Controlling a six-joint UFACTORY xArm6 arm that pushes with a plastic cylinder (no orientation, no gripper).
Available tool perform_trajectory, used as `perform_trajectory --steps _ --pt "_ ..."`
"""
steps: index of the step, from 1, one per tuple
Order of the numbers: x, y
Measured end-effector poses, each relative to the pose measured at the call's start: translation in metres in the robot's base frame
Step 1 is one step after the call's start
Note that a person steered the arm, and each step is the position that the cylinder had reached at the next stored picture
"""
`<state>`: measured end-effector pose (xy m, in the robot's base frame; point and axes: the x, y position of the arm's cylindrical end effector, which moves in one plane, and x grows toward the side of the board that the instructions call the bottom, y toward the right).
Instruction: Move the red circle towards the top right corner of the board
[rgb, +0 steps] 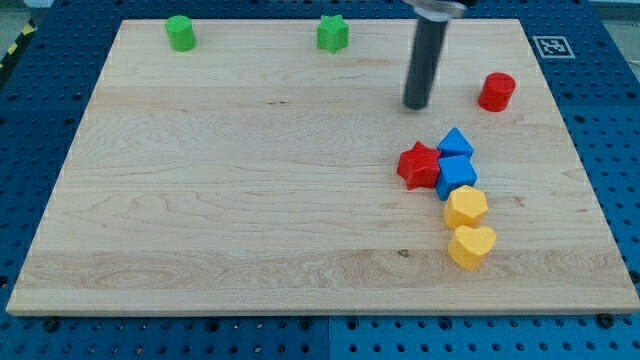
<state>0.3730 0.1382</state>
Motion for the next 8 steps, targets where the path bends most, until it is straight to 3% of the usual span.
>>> perform_trajectory --steps 2,4,7,8 --pt "0.015 0.033" --pt "-0.014 0.064" --pt "0.013 0.076" --pt "0.013 0.111"
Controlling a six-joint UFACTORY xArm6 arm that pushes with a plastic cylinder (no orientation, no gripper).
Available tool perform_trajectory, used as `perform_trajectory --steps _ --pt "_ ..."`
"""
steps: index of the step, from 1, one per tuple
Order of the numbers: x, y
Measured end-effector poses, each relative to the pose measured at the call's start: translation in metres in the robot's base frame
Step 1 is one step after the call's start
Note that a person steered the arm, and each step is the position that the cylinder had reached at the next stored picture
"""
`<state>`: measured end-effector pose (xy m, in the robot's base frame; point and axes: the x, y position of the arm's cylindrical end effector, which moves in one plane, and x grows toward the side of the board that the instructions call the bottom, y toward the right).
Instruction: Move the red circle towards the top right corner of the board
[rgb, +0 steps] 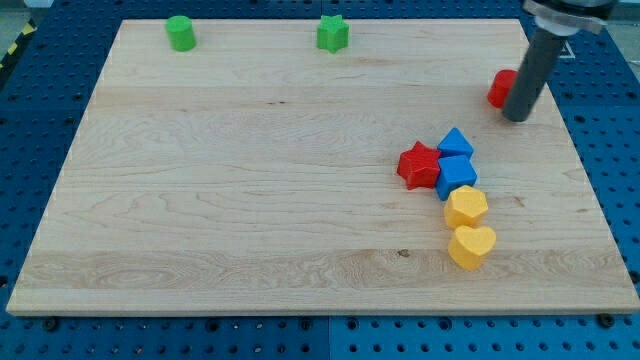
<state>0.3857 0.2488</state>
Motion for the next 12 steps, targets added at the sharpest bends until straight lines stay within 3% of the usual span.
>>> perform_trajectory --steps 8,10,12 --pt "-0.017 -0.009" --pt "-0.038 -0.009" --pt "-0.086 -0.014"
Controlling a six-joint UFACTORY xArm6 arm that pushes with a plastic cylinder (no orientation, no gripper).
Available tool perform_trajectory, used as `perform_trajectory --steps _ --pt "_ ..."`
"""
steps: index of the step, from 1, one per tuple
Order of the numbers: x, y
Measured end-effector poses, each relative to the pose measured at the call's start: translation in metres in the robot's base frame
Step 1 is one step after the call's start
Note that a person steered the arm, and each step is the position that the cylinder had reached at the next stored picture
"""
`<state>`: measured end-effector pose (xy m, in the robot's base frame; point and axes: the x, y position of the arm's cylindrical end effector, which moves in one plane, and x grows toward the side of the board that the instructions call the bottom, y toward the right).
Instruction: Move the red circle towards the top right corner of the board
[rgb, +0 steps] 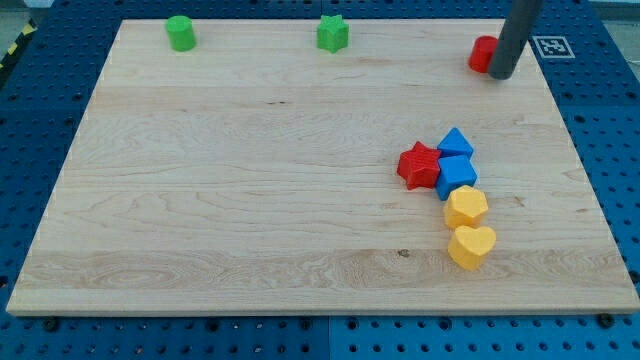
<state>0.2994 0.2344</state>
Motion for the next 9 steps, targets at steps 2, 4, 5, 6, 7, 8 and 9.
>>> perform_trajectory --steps 2,4,5,6,7,8,9 --pt "-0.020 -0.002" --pt "-0.008 -0.009" --pt "-0.006 -0.037" --pt "-0.015 -0.058" --pt "-0.021 -0.056" --pt "-0.025 -0.033" --pt "-0.027 -0.020"
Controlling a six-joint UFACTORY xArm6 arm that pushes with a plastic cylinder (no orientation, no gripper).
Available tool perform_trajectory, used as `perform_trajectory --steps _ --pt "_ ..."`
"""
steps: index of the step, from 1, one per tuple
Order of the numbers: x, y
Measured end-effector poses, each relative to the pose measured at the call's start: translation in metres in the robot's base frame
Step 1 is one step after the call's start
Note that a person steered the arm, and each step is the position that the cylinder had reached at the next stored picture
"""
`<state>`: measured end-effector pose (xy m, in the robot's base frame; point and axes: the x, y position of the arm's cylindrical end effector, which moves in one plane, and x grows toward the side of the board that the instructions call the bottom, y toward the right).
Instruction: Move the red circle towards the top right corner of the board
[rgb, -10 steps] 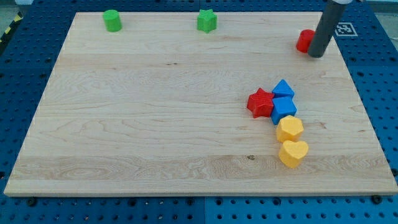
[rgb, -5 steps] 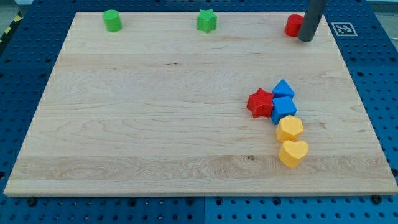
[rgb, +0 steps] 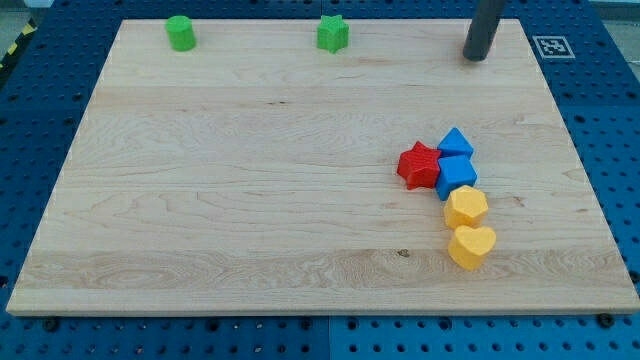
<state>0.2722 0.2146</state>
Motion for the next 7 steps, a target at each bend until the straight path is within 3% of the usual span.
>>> perform_trajectory --steps 7 --pt "-0.018 -0.010"
